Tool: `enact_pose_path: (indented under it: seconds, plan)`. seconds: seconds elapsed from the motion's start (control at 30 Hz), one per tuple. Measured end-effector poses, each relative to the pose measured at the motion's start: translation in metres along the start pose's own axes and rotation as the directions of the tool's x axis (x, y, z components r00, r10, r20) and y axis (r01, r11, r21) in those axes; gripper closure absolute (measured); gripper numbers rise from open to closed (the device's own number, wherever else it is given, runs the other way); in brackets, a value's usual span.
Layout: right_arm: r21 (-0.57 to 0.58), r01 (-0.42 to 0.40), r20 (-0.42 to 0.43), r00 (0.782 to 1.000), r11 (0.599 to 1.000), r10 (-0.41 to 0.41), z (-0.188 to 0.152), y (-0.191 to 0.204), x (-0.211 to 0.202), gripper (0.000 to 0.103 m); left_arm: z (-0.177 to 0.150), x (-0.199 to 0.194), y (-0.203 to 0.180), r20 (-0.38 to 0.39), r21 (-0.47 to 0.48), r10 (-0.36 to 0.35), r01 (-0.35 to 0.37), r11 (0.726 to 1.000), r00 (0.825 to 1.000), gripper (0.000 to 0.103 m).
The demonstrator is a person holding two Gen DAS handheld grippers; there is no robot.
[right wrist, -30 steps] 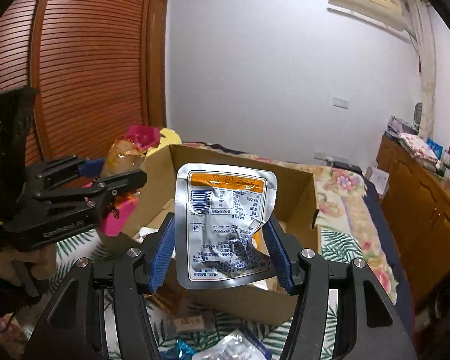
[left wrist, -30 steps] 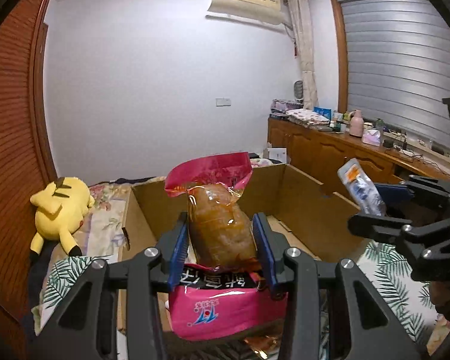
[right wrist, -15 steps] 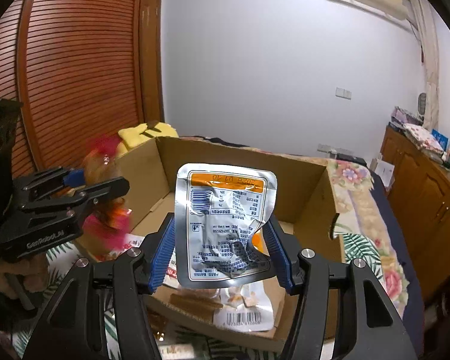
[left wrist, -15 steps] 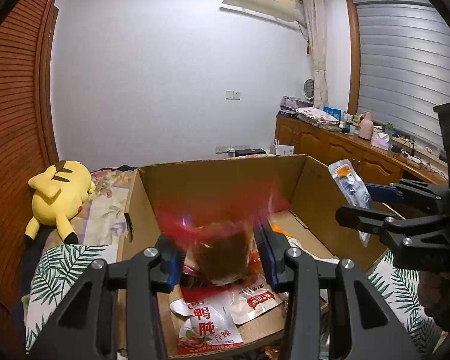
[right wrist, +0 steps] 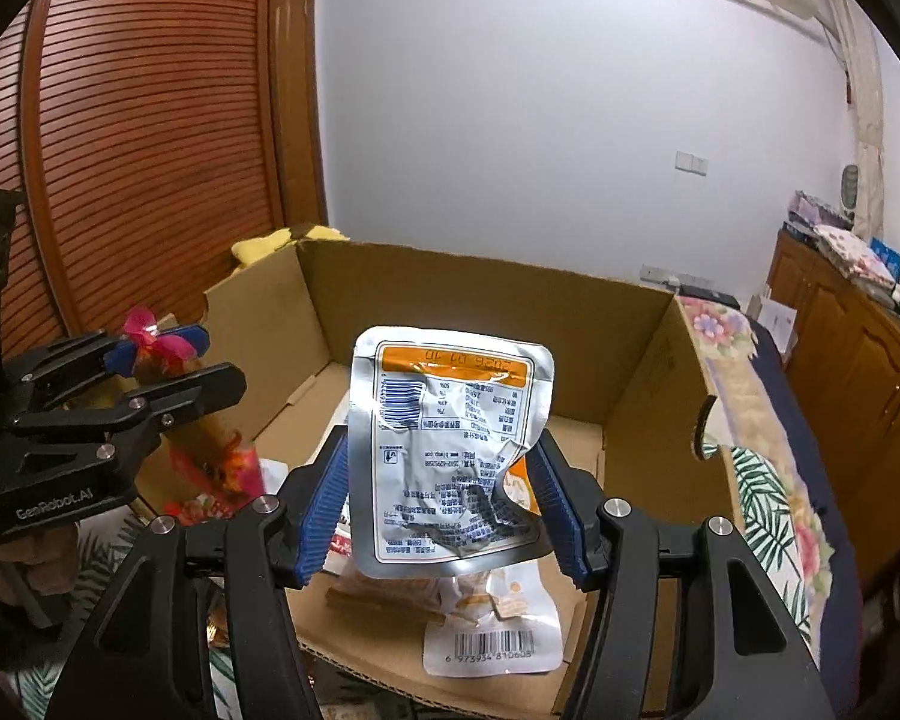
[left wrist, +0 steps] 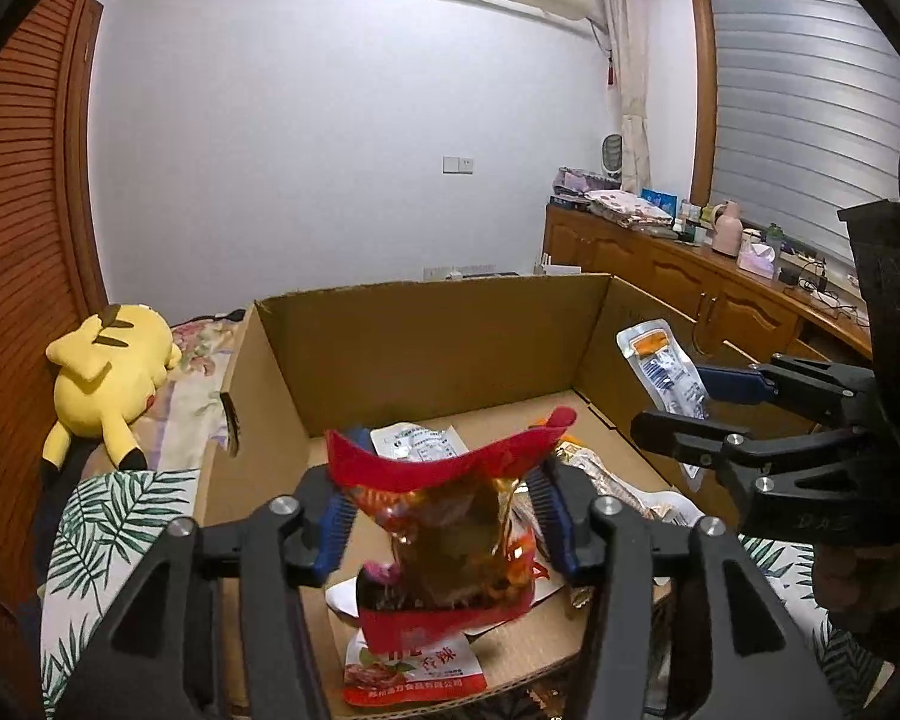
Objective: Organize snacks
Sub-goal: 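Open both tools to drop the packets into the box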
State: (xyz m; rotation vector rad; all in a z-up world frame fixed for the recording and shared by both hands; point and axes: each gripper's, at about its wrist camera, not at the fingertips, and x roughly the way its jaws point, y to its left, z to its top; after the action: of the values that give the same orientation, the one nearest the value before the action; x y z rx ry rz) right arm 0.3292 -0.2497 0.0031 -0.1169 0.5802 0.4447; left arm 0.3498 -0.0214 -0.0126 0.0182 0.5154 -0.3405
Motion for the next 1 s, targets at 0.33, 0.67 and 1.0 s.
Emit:
enact_pose_path:
  seconds: [0.33,0.67,1.0]
  plan:
    - [-0.014,0.006,-0.005,1.0,1.0,-0.006,-0.002,0.006,-0.001,0.032,-0.001,0.002,-0.011,-0.012,0.027,-0.027,0.027,0.999,1.0,0.036]
    - [0.008,0.01,0.03,1.0,1.0,-0.01,-0.015,0.002,-0.034,0.032,0.003,-0.009,-0.009,0.025,0.029,-0.023,0.022,0.999,0.999,0.032]
    - [0.055,0.035,0.046,0.998,0.998,-0.037,-0.04,-0.006,-0.091,0.032,0.01,-0.047,-0.033,0.055,0.092,-0.026,0.021,0.996,0.998,0.032]
